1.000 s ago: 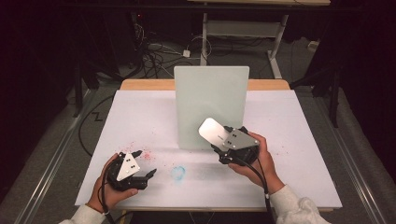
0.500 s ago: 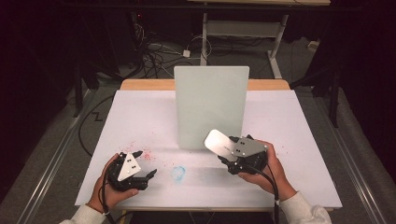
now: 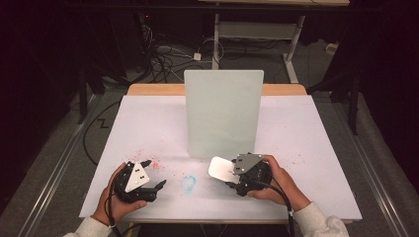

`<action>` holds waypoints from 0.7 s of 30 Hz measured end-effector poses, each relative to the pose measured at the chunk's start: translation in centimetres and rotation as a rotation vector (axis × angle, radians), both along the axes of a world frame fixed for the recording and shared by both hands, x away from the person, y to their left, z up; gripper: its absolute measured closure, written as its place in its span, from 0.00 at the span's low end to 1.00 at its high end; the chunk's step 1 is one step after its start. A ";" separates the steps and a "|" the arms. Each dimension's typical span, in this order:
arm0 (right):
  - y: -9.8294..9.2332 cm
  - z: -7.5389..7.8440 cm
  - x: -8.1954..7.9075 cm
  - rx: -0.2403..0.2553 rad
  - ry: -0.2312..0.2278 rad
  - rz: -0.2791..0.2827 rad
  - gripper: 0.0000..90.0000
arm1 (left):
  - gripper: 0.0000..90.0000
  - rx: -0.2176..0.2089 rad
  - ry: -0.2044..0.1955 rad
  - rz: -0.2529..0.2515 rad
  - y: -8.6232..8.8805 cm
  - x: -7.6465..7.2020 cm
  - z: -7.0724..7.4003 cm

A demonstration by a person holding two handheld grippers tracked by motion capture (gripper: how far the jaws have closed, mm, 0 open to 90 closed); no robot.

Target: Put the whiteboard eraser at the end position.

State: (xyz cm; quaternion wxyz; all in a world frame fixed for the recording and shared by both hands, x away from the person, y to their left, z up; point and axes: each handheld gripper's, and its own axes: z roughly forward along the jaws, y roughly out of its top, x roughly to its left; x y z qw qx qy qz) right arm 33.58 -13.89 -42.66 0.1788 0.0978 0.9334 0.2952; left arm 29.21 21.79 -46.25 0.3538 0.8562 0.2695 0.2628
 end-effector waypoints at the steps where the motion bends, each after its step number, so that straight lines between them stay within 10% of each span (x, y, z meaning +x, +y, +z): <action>1: 0.2 -0.2 0.0 -0.016 0.007 0.005 0.35 | 0.23 0.002 0.000 0.000 0.0 0.0 0.0; 21: 2.2 -1.7 0.1 -0.148 0.062 0.101 0.34 | 0.23 0.007 0.007 -0.008 0.0 0.0 -0.1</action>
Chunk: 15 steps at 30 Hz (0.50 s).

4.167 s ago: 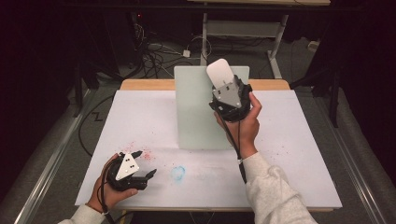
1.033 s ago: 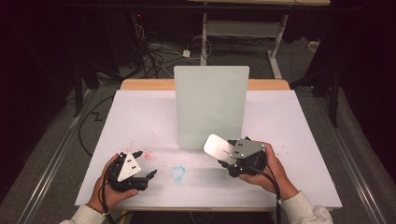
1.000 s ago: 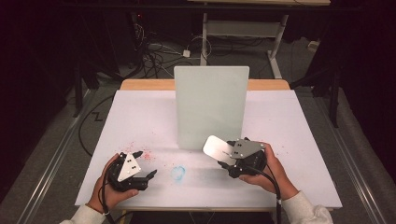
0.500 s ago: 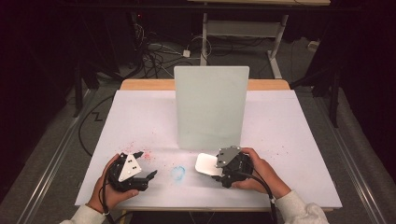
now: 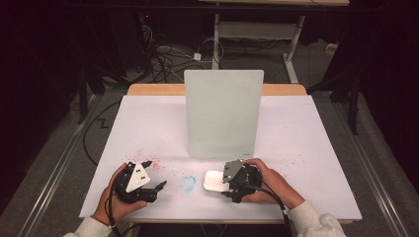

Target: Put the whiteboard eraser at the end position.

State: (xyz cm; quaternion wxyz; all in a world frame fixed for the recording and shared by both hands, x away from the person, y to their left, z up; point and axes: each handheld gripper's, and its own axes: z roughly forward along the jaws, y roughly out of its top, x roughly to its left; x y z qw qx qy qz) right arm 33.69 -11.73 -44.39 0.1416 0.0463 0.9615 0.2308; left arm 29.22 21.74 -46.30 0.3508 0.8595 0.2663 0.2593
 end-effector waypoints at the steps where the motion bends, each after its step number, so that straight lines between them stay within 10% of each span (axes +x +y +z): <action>1: -0.1 0.1 -0.1 0.015 -0.005 -0.012 0.33 | 0.23 0.001 0.000 0.000 0.0 0.0 0.0; 15: -1.9 2.8 -0.5 0.194 -0.110 -0.085 0.32 | 0.23 -0.001 -0.001 0.002 -0.1 0.0 0.0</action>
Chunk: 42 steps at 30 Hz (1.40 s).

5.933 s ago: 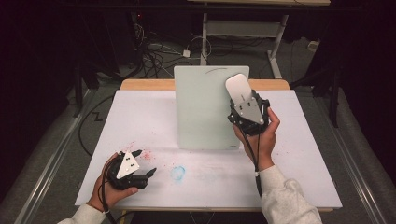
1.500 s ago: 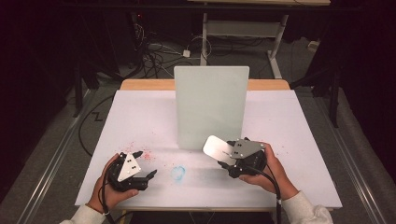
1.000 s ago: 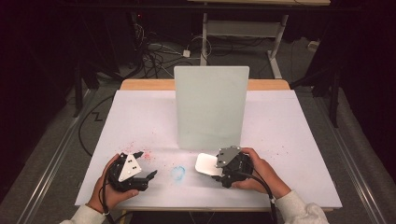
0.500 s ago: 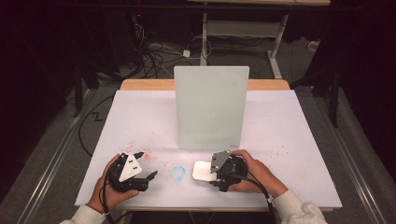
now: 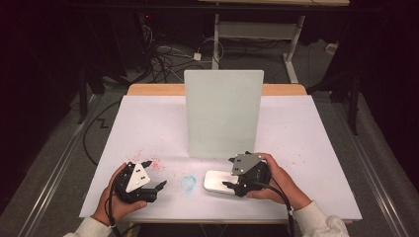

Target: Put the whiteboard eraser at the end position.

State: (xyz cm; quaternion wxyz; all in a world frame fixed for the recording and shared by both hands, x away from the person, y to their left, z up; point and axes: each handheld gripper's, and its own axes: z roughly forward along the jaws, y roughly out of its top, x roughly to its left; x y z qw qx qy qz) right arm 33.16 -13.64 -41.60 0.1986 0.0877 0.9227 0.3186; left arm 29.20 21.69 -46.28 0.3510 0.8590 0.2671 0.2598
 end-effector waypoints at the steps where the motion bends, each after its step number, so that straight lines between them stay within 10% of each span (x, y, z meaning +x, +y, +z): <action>1: -0.2 0.2 0.1 0.004 -0.016 -0.012 0.32 | 0.23 0.002 0.000 0.000 0.0 0.0 0.0; 21: -3.7 2.1 0.3 0.159 -0.170 -0.240 0.24 | 0.23 0.004 0.003 0.000 0.0 0.0 0.0; 42: -8.3 1.6 -0.3 0.224 -0.217 -0.392 0.19 | 0.23 0.003 0.008 -0.002 -0.1 0.1 -0.1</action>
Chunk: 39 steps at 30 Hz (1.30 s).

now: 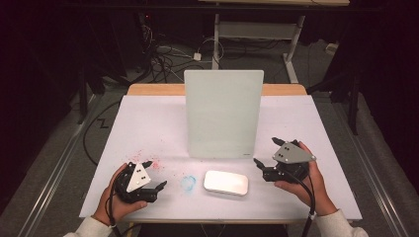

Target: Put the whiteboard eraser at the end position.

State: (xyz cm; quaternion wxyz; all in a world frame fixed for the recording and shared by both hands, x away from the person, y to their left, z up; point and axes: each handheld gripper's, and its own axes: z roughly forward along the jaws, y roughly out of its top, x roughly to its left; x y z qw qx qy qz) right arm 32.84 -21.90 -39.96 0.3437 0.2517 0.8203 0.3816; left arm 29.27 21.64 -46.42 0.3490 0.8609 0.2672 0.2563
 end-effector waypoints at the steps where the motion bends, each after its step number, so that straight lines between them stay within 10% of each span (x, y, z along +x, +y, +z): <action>1: -0.2 -0.1 -0.1 -0.002 -0.007 -0.007 0.19 | 0.23 -0.002 0.000 0.001 0.0 0.0 0.0; 39: -6.4 -6.1 -3.2 0.065 0.036 -0.148 0.20 | 0.23 0.005 -0.001 -0.011 -0.8 0.7 0.0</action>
